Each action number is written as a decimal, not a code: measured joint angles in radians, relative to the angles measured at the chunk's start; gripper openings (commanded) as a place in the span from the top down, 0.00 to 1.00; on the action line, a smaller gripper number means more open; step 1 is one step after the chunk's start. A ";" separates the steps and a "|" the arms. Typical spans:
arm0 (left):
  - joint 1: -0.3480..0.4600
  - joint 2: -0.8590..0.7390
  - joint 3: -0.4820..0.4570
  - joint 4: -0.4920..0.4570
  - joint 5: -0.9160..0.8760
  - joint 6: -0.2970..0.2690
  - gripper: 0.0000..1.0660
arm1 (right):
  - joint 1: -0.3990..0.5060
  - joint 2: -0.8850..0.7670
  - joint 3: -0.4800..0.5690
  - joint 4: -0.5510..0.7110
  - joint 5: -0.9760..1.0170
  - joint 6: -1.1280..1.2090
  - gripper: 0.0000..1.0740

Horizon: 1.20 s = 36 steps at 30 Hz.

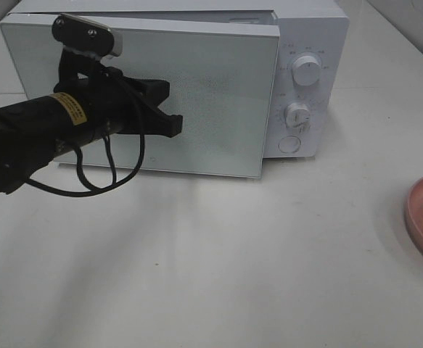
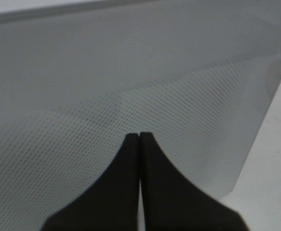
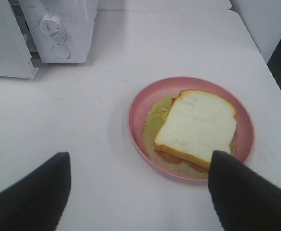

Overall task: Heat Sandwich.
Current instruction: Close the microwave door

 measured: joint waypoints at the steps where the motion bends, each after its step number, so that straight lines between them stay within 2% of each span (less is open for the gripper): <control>1: -0.005 0.009 -0.014 -0.002 0.004 0.000 1.00 | 0.000 0.000 0.000 0.000 0.000 0.000 0.29; 16: -0.039 0.117 -0.193 -0.013 0.091 -0.001 1.00 | 0.000 0.000 0.000 0.000 0.000 0.000 0.29; 29: -0.067 0.201 -0.368 0.062 0.184 -0.001 1.00 | 0.000 0.000 0.000 0.000 0.000 0.000 0.29; 36: -0.072 0.234 -0.412 0.052 0.193 0.000 1.00 | 0.000 0.000 0.000 0.000 0.000 0.000 0.29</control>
